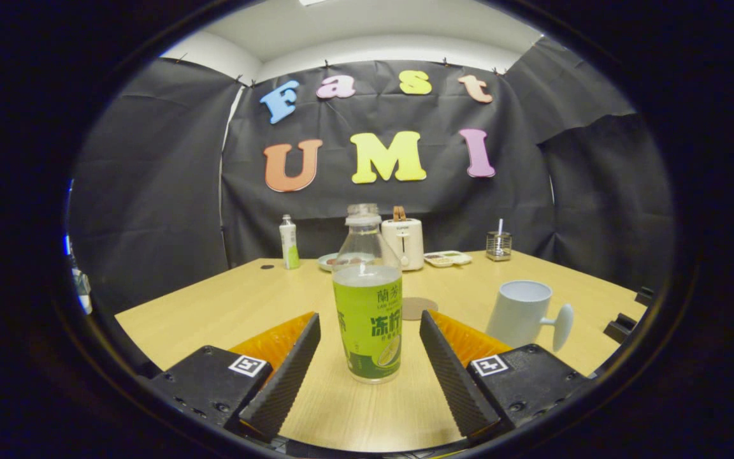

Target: Take the bottle from table, then pour the juice into the cup, finally place the bottle on the coaster

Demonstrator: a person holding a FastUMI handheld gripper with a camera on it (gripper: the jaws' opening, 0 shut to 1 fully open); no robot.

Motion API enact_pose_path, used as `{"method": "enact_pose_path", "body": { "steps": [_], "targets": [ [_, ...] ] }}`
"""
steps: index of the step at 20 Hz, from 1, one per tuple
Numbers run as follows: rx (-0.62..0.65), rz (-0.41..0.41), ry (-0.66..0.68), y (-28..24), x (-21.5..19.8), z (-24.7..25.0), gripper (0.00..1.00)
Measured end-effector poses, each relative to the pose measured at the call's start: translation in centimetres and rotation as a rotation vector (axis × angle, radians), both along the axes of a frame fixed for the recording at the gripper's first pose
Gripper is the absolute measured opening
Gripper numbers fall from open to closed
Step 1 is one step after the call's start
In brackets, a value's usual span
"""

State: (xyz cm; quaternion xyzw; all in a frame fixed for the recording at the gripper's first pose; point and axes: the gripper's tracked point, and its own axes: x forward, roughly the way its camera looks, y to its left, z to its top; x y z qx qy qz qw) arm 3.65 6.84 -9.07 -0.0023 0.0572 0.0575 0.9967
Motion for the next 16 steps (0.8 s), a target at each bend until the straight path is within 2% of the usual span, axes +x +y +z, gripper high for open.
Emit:
{"method": "enact_pose_path", "body": {
  "steps": [7,12,16],
  "targets": [
    [-0.024,-0.025,0.088,0.5,3.3,-2.3,1.00],
    [-0.018,-0.037,0.125,0.5,4.0,-2.9,1.00],
    [0.002,-0.035,0.130,0.5,3.9,-2.8,0.93]
  ]
}}
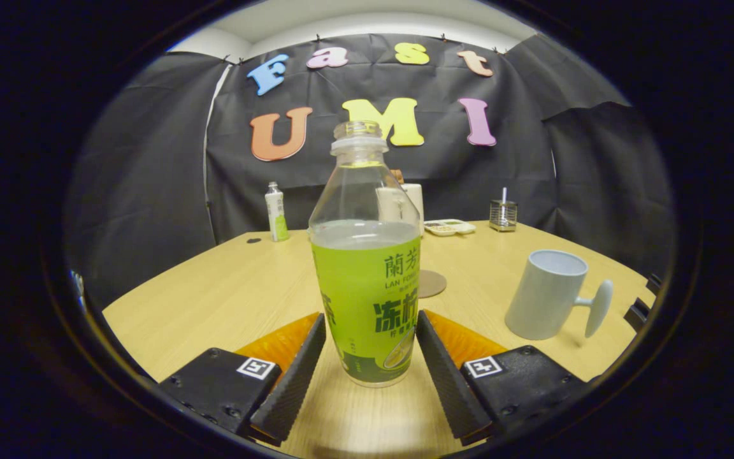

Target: Take the bottle from table, then pour the juice into the cup, finally place the bottle on the coaster

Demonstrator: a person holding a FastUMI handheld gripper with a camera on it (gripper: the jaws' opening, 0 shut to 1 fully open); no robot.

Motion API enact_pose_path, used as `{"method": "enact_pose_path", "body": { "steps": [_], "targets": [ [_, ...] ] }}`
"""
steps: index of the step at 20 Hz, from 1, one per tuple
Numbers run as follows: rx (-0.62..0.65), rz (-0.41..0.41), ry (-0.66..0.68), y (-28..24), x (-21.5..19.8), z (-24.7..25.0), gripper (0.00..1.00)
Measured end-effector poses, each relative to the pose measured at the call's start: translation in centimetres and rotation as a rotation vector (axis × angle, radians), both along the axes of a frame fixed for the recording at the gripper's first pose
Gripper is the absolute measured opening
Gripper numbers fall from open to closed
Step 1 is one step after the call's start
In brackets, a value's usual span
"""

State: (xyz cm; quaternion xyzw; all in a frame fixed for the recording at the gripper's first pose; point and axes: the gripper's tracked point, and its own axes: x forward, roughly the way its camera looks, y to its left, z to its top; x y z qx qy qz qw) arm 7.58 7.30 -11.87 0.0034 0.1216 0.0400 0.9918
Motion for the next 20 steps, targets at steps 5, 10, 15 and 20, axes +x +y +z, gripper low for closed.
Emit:
{"method": "enact_pose_path", "body": {
  "steps": [5,10,15,20],
  "targets": [
    [0.019,-0.017,0.022,-0.4,-0.3,0.2,0.82],
    [0.155,-0.005,0.028,-0.4,-0.2,2.5,0.80],
    [0.339,0.014,0.008,0.1,0.7,5.5,0.79],
    [0.568,-0.004,0.029,0.3,2.0,7.2,0.78]
  ]
}}
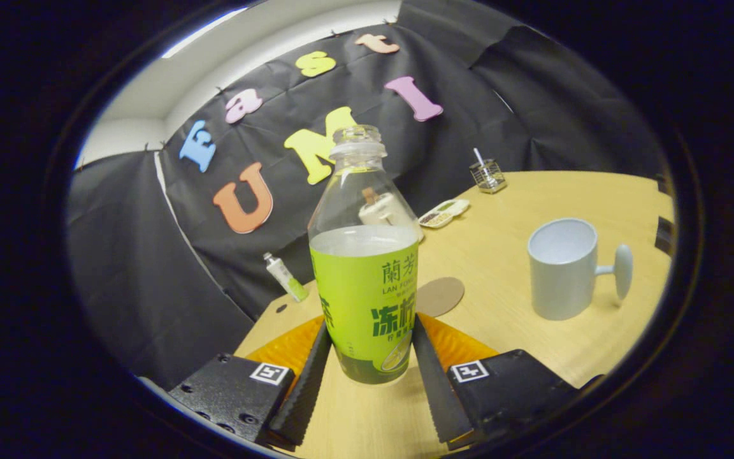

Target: Take the bottle from table, then pour the juice into the cup, finally place the bottle on the coaster

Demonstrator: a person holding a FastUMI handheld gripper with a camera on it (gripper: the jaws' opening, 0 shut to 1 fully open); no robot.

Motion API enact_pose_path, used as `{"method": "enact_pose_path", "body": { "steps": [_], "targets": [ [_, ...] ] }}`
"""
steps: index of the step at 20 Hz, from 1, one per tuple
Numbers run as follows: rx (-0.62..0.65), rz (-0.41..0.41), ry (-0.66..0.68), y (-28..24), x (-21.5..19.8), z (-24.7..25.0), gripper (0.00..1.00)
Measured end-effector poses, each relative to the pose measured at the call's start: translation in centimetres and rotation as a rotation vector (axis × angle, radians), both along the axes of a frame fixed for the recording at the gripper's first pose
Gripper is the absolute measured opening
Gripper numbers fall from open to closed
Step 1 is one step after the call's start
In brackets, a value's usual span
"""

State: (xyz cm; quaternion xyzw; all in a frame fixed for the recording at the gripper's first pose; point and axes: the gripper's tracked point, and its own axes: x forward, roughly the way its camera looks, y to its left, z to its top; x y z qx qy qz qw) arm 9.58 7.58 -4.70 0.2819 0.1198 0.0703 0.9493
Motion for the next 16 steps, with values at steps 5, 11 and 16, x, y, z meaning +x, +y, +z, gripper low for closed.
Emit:
{"method": "enact_pose_path", "body": {
  "steps": [5,11,16],
  "targets": [
    [0.220,-0.025,0.012,-0.4,0.6,1.3,0.76],
    [0.502,-0.007,0.052,0.0,1.3,2.2,0.76],
    [0.661,-0.040,0.103,-0.2,2.7,2.1,0.76]
  ]
}}
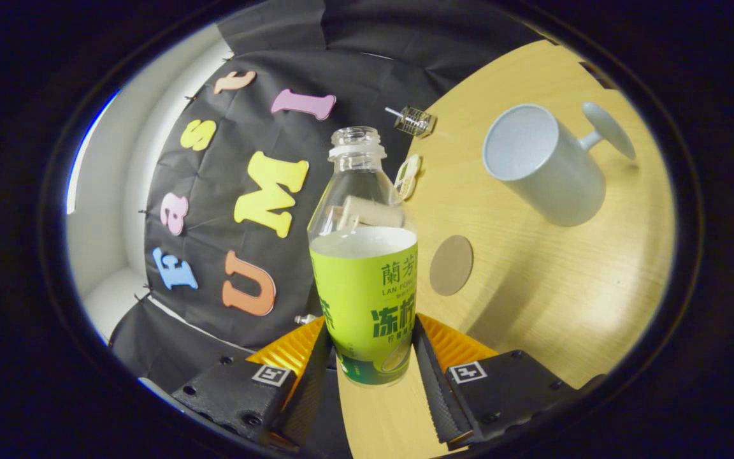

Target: Take the bottle from table, then pour the juice into the cup, finally place the bottle on the coaster

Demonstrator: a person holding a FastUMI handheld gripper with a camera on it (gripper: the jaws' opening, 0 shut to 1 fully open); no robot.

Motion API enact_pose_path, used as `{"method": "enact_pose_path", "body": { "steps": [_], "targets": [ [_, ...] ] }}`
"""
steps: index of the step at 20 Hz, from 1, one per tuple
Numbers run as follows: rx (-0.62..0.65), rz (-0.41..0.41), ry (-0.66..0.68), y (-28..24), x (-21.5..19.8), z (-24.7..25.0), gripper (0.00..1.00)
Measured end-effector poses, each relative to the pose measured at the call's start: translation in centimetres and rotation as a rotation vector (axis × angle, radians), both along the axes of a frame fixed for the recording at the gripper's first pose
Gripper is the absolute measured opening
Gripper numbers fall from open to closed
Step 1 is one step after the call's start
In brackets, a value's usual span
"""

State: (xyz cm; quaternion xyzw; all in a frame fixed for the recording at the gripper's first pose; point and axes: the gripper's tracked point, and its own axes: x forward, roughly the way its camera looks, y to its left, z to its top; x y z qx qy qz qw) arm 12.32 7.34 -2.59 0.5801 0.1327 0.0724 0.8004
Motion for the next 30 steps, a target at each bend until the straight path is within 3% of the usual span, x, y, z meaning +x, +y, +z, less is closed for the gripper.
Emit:
{"method": "enact_pose_path", "body": {
  "steps": [14,23,30],
  "targets": [
    [0.421,-0.021,-0.062,-1.0,0.4,3.1,0.75],
    [0.583,-0.037,-0.086,-1.6,1.0,4.1,0.75],
    [0.637,-0.033,-0.103,-1.8,1.1,4.8,0.75]
  ]
}}
